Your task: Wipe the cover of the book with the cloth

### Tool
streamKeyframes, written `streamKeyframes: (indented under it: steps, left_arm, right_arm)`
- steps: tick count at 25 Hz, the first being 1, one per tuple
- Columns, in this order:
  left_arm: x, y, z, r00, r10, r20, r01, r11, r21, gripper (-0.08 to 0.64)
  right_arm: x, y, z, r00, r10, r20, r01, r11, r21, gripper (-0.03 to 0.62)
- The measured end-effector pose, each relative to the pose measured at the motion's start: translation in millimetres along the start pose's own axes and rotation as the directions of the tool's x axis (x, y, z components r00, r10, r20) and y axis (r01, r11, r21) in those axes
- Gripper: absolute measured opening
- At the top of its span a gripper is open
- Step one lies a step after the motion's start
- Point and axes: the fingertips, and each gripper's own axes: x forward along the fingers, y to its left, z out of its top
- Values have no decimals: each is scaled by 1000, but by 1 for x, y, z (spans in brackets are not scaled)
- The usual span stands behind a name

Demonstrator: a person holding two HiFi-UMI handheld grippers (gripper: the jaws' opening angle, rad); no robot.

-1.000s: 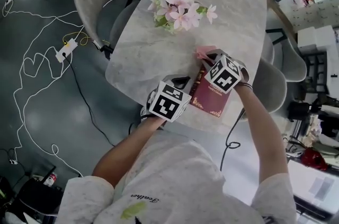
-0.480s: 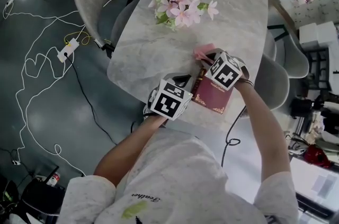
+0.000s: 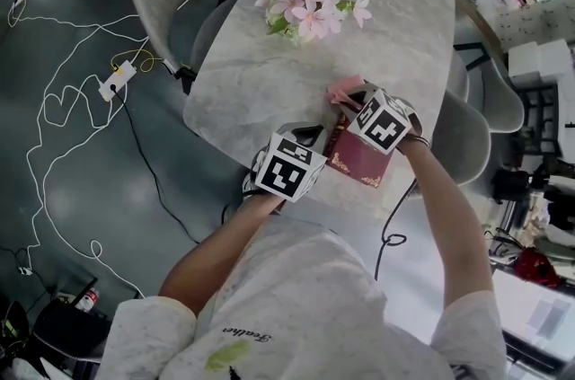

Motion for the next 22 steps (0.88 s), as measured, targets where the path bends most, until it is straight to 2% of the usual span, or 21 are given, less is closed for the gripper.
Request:
streamKeyframes:
  steps: [12,22]
  left_arm:
    - [-5,-9,-12,999,30,-11,-30,1000,-4,8]
    - [-14,-11,-20,995,99,18,-99,995,-23,8]
  right_arm:
    - [-5,26,1,999,27,27,-27,999,-33,18]
    - [-10,47,0,998,48,46,-45,997,-70,18]
